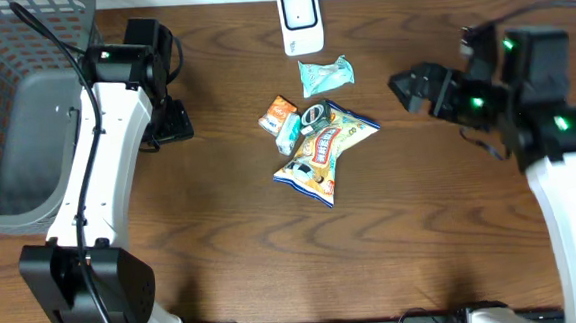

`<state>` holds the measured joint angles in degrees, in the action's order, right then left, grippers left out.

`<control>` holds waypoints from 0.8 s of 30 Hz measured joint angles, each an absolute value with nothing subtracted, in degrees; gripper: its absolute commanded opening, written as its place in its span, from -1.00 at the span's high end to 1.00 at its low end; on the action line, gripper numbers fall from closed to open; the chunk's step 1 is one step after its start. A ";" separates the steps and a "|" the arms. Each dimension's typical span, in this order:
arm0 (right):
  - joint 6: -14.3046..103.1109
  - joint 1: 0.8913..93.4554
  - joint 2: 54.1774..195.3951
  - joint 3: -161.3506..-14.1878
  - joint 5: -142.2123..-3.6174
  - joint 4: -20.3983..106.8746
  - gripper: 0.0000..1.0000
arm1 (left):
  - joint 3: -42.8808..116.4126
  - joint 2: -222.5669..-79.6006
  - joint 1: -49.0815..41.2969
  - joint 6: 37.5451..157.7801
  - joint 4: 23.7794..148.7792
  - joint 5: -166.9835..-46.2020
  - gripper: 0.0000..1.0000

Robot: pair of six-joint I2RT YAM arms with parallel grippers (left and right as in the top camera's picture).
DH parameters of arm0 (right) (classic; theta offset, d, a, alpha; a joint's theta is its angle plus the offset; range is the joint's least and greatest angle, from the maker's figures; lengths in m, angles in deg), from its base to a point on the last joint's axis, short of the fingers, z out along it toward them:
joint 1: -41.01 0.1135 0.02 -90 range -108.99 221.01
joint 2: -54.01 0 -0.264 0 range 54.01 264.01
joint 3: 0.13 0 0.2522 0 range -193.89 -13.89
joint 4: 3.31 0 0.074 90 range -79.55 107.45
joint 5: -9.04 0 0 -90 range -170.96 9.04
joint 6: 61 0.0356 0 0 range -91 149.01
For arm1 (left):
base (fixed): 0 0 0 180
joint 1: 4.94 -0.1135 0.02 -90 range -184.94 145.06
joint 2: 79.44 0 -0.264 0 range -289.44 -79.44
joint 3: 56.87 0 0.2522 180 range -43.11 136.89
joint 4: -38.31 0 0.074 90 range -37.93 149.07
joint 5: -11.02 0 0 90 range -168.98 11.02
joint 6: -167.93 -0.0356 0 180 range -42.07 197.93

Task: Scan the item barcode

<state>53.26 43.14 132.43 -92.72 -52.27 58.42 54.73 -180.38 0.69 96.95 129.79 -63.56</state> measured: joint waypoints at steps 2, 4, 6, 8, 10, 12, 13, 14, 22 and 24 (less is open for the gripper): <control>53.08 43.14 136.14 -92.79 -50.13 58.42 -0.68 | 54.73 -180.38 0.69 96.95 129.79 -63.58 -0.96; 53.26 43.23 139.55 -92.81 -47.97 58.48 -0.61 | 54.73 -180.38 0.69 96.95 129.81 -63.56 -0.95; 53.43 43.88 143.16 -92.81 -46.61 58.53 -0.49 | 54.73 -180.38 0.69 96.95 129.81 -63.58 -0.95; 53.28 45.26 146.57 -92.83 -45.82 58.72 -0.45 | 54.73 -180.38 0.69 96.95 129.81 -63.58 -0.95; 53.19 47.49 150.19 -92.85 -45.30 58.85 -0.45 | 54.73 -180.38 0.69 96.95 129.81 -63.58 -0.96; 53.01 49.98 153.82 -92.87 -44.88 58.85 -0.47 | 54.73 -180.38 0.69 96.95 129.81 -63.56 -0.95; 52.99 51.38 155.77 -92.87 -44.73 58.85 -0.47 | 54.73 -180.38 0.69 96.95 129.79 -63.58 -0.95; 52.91 52.50 157.41 -92.87 -44.64 58.85 -0.48 | 54.73 -180.38 0.69 96.95 129.81 -63.58 -0.95; 54.15 56.50 169.21 -92.89 -48.73 58.57 -0.30 | 54.73 -180.38 0.69 96.95 129.81 -63.58 -0.95; 54.28 56.56 172.10 -92.92 -49.04 57.52 -0.02 | 54.73 -180.38 0.69 96.95 129.81 -63.58 -0.96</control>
<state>54.28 56.56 172.10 -92.92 -49.04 57.52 54.73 -180.38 0.69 96.95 129.81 -63.58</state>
